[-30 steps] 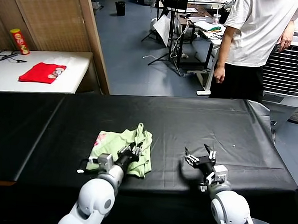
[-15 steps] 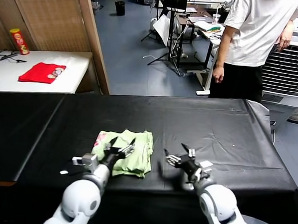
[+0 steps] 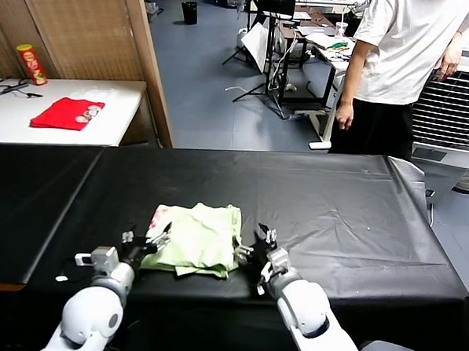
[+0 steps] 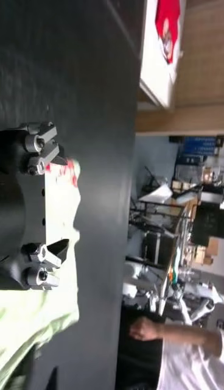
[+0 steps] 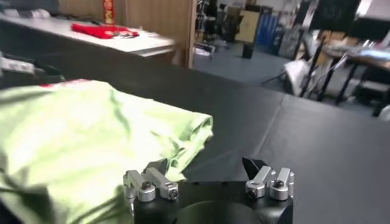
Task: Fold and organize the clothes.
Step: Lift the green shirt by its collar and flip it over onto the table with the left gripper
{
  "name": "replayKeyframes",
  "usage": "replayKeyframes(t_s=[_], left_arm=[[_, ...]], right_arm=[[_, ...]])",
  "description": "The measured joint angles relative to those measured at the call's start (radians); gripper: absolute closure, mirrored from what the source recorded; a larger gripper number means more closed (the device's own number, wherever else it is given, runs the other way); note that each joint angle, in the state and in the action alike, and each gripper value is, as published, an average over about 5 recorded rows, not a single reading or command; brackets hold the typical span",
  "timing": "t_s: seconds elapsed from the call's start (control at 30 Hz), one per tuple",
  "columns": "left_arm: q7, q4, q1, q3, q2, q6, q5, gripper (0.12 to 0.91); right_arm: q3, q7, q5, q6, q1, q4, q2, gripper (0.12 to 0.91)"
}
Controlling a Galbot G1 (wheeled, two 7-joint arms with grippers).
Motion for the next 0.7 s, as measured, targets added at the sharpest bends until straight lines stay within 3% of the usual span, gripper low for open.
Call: replayKeyframes(t_s=[0.2, 0.5, 0.6, 0.7], left_arm=[[0.007, 0.043, -0.015, -0.052, -0.01, 0.0, -0.162, 0.232], [-0.006, 0.085, -0.011, -0.096, -0.027, 0.048, -0.438, 0.234], [-0.008, 0.095, -0.011, -0.1, -0.034, 0.052, -0.483, 0.299], [-0.013, 0.106, -0.013, -0.1, -0.043, 0.053, -0.504, 0.453]], right_arm=[[0.034, 0.018, 0.074, 0.029, -0.015, 0.057, 0.006, 0.227], [0.073, 0.015, 0.086, 0.041, -0.057, 0.126, -0.012, 0.227], [0.077, 0.015, 0.086, 0.041, -0.061, 0.137, -0.011, 0.227], [0.078, 0.015, 0.086, 0.041, -0.066, 0.145, -0.01, 0.227]])
